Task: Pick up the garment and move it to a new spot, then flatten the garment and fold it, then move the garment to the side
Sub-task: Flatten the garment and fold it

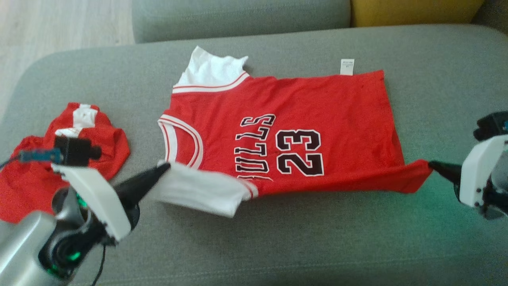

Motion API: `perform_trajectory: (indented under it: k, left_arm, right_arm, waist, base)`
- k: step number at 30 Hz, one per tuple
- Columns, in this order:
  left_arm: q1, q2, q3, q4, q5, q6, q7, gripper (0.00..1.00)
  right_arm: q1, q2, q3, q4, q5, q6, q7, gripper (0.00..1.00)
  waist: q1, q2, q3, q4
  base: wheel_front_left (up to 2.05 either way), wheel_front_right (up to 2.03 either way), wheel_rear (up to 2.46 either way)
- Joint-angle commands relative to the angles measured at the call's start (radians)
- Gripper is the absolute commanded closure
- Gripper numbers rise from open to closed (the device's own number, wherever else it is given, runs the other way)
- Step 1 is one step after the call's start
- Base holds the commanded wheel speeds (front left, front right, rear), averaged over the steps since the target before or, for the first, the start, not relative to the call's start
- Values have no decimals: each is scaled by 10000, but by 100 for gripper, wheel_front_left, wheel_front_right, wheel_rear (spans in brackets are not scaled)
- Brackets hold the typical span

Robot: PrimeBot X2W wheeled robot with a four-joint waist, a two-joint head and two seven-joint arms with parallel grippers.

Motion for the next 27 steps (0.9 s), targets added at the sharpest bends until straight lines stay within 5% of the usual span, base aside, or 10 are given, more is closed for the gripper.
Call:
perform_trajectory:
  k: [1, 15, 27]
  left_arm:
    - [-911, 186, 670, -35, 66, 63, 5, 100]
    - [-2729, -494, 386, 2030, 573, 69, 253, 100]
    - [-3695, -1198, 114, 3582, 963, -118, -106, 100]
  right_arm:
    - [-336, -154, -221, 41, -166, 75, -201, 100]
    - [-1375, 1013, -271, 1162, -1072, 75, -944, 100]
    - [-1685, 1390, -248, 1716, -961, 75, -1629, 100]
  waist:
    - [0, 0, 221, -36]
    - [0, 0, 1318, -338]
    - [0, 0, 1840, -346]
  base:
    - [0, 0, 0]
    - [0, 0, 0]
    - [0, 0, 0]
